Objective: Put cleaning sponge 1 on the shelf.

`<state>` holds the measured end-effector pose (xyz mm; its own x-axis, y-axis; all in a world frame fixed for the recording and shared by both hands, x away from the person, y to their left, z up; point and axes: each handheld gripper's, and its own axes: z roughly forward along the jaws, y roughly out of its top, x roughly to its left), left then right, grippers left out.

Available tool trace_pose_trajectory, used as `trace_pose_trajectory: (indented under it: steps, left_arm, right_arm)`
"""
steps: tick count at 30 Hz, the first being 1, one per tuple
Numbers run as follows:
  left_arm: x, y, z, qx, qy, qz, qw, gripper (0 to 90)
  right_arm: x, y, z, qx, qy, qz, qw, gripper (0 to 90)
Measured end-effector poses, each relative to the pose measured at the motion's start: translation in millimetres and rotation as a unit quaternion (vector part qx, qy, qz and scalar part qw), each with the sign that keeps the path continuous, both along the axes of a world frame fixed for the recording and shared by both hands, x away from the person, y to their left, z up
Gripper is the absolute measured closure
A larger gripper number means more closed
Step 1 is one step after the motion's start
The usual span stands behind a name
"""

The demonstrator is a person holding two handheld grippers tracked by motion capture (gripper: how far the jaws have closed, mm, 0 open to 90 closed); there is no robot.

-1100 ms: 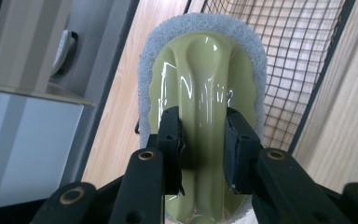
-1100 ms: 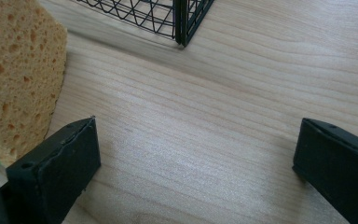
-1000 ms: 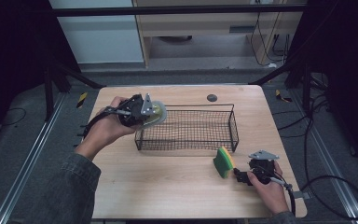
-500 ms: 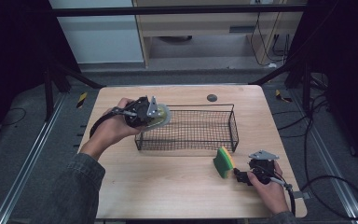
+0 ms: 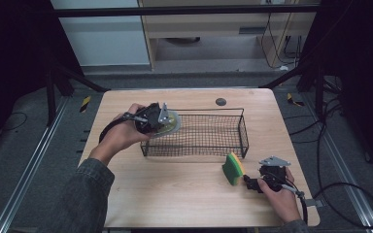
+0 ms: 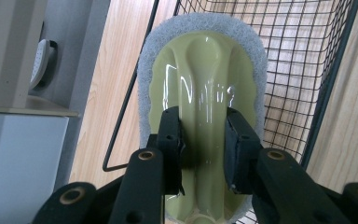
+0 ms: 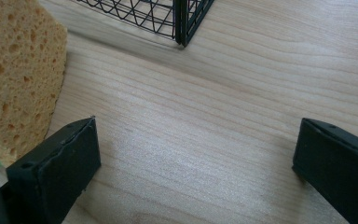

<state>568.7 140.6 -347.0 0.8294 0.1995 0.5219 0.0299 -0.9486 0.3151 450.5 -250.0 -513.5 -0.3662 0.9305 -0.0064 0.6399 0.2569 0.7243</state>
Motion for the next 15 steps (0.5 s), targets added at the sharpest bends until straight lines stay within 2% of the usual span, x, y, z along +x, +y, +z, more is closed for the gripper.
trace_pose_trajectory:
  steps: [15]
  left_arm:
    - [7.3,-7.2,-17.6,0.013,0.016,-0.008,0.9998,70.9]
  right_arm:
    - [0.1,-0.1,-0.1,-0.001,0.0,0.0,1.0,0.8]
